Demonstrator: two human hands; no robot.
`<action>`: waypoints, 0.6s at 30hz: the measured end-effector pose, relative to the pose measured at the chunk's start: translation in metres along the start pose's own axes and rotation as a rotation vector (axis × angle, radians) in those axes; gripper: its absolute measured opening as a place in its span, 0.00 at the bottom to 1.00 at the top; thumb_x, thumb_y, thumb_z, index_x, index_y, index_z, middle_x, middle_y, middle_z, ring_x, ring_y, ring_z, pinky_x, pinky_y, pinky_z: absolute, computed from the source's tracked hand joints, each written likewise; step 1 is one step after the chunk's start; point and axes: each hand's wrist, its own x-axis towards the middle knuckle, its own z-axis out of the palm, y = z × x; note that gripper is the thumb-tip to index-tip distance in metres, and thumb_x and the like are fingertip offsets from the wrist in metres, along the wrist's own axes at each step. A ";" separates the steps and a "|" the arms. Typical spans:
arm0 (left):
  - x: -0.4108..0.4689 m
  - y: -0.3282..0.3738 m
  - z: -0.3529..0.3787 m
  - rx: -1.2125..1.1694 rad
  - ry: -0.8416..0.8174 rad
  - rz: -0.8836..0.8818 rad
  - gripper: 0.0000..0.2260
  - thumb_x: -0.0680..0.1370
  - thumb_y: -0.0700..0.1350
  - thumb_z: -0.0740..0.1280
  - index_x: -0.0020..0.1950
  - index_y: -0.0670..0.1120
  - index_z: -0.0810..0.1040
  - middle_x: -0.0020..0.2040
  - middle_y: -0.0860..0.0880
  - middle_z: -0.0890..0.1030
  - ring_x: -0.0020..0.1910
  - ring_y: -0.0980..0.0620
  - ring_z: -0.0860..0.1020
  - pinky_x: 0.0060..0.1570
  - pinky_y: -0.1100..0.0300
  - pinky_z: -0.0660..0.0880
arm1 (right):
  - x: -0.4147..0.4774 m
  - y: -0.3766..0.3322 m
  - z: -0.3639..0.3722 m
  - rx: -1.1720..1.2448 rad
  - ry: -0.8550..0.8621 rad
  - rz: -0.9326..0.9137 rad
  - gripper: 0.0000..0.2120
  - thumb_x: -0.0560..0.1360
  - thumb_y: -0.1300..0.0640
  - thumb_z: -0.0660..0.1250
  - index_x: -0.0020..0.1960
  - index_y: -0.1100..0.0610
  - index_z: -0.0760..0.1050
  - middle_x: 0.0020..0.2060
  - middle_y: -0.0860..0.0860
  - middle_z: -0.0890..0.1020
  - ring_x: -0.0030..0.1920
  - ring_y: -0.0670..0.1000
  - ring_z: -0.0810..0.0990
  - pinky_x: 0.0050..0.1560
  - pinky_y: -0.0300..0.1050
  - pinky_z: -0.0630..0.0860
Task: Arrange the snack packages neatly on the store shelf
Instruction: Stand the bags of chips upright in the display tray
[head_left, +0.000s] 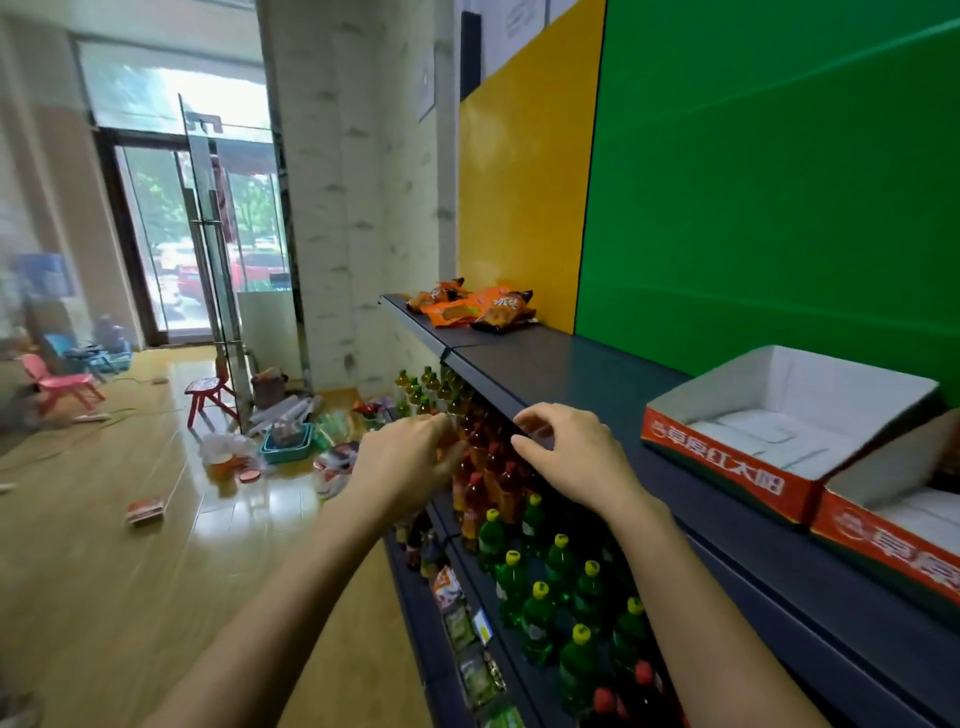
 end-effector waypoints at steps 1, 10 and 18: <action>0.013 -0.009 0.007 -0.003 0.012 -0.011 0.15 0.79 0.57 0.56 0.54 0.49 0.75 0.52 0.52 0.80 0.51 0.50 0.78 0.43 0.54 0.76 | 0.016 0.001 0.006 0.001 0.008 -0.003 0.14 0.76 0.47 0.62 0.60 0.47 0.75 0.58 0.45 0.79 0.58 0.50 0.77 0.55 0.46 0.73; 0.105 -0.097 0.054 -0.008 0.023 -0.051 0.14 0.80 0.56 0.55 0.53 0.49 0.75 0.50 0.53 0.80 0.47 0.53 0.78 0.40 0.56 0.76 | 0.141 -0.002 0.062 0.028 0.018 0.026 0.15 0.76 0.45 0.62 0.61 0.48 0.75 0.59 0.46 0.79 0.59 0.51 0.77 0.59 0.51 0.75; 0.190 -0.196 0.105 -0.027 0.036 0.008 0.14 0.80 0.55 0.56 0.51 0.48 0.75 0.49 0.52 0.80 0.47 0.51 0.78 0.34 0.59 0.67 | 0.252 -0.013 0.128 -0.038 0.046 0.083 0.15 0.76 0.45 0.62 0.60 0.47 0.74 0.58 0.45 0.79 0.58 0.50 0.77 0.59 0.49 0.75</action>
